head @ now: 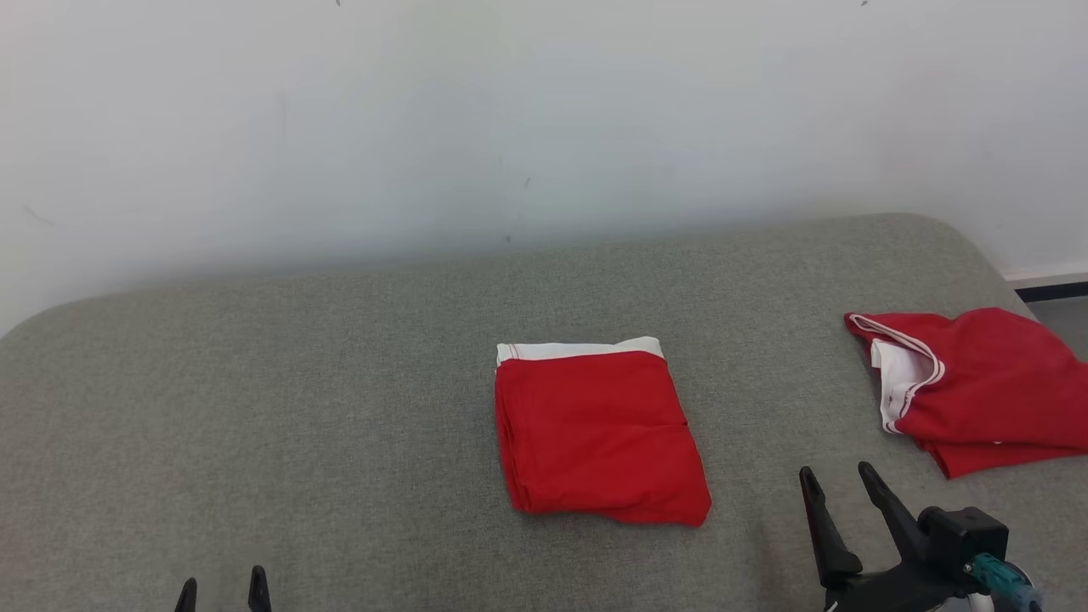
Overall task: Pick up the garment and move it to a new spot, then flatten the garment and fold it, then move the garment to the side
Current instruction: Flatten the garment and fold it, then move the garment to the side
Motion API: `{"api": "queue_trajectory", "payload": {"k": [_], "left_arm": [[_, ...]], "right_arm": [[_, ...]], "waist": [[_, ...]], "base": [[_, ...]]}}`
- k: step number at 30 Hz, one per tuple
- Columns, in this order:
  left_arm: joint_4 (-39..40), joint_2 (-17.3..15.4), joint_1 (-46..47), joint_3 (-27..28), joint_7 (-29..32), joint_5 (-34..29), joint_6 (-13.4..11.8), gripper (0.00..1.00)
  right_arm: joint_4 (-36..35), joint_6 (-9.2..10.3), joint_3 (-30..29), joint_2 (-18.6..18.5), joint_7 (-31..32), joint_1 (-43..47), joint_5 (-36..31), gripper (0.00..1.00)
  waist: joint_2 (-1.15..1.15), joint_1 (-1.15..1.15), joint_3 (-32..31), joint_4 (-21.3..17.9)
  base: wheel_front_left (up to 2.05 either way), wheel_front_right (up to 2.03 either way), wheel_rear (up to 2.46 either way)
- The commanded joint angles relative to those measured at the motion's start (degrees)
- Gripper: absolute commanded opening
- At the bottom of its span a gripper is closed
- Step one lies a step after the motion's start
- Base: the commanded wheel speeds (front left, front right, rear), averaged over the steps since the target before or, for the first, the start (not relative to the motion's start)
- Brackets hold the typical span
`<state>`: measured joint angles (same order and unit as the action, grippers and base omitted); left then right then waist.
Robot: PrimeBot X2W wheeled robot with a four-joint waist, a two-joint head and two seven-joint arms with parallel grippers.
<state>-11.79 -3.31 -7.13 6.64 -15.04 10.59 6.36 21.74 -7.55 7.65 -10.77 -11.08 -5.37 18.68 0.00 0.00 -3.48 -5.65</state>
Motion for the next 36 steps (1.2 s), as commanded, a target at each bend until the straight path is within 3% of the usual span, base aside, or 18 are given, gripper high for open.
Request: {"api": "queue_trajectory", "payload": {"k": [1, 28, 32, 36], "left_arm": [[-0.28, 0.15, -0.91, 0.44, -0.16, -0.22, 0.05, 1.0], [-0.82, 0.47, -0.14, 0.8, -0.16, -0.56, 0.63, 1.0], [-0.99, 0.46, -0.3, 0.31, -0.16, -0.28, 0.69, 1.0], [-1.08, 0.47, -0.65, -0.17, -0.16, -0.02, 0.74, 1.0]], "right_arm": [[0.5, 0.17, 0.65, -0.38, -0.44, -0.42, 0.63, 1.0], [3.15, 0.17, 1.6, -0.68, -0.9, -1.86, 0.94, 1.0], [2.61, 0.17, 1.62, -0.35, 3.33, -3.18, 2.03, 1.0], [1.97, 0.17, 2.4, -0.11, 14.88, -6.02, 4.32, 1.0]], "waist": [[0.0, 0.0, -0.18, 0.1], [0.0, 0.0, -0.1, 0.94], [0.0, 0.0, -0.12, 1.57], [0.0, 0.0, 0.01, 2.44]], "base": [[0.0, 0.0, 0.0], [0.0, 0.0, 0.0], [0.0, 0.0, 0.0], [0.0, 0.0, 0.0]]}}
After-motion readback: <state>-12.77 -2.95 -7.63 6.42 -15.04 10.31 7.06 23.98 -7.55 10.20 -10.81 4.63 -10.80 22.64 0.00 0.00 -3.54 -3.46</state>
